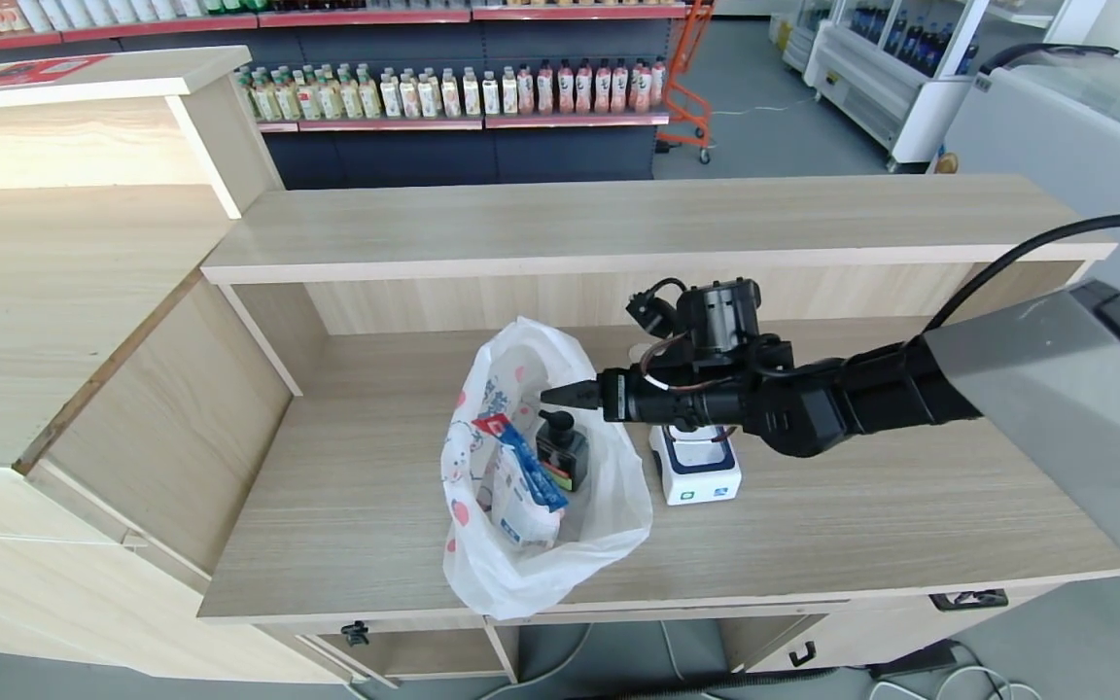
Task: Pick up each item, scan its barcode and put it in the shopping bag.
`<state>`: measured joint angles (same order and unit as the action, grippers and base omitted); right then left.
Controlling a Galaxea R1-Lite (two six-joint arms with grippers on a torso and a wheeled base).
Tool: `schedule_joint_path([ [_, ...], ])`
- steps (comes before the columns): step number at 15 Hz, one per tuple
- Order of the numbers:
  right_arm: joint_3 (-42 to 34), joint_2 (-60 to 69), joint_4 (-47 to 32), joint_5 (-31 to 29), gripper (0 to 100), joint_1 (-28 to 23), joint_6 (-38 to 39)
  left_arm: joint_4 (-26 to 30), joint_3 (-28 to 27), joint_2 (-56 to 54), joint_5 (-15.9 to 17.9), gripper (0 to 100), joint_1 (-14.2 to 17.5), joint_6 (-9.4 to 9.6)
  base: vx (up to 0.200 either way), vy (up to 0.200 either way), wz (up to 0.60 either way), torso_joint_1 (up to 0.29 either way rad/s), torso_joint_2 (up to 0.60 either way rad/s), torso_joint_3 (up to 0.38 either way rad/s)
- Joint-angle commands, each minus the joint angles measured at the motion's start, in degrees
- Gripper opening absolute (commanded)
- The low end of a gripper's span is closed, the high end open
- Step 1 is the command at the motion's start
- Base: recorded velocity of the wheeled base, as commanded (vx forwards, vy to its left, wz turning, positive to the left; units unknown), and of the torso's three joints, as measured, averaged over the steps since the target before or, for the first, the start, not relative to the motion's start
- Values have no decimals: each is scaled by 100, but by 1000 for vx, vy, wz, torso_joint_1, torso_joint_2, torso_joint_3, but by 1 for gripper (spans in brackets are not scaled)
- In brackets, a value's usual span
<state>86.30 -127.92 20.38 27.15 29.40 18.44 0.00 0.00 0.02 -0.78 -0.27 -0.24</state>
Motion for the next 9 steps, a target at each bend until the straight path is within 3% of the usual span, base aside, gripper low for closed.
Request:
schedule_joint_path([
  [1, -69, 267, -8, 1, 100, -172, 72, 0, 0, -2, -1, 100, 0, -2, 0, 0, 0, 0, 0, 0],
  [6, -640, 1067, 27, -17, 100, -769, 265, 0, 0, -2, -1, 100, 0, -2, 0, 0, 0, 0, 0, 0],
  [9, -2442, 2860, 247, -166, 100, -1631, -78, 0, 0, -2, -1, 100, 0, -2, 0, 0, 0, 0, 0, 0],
])
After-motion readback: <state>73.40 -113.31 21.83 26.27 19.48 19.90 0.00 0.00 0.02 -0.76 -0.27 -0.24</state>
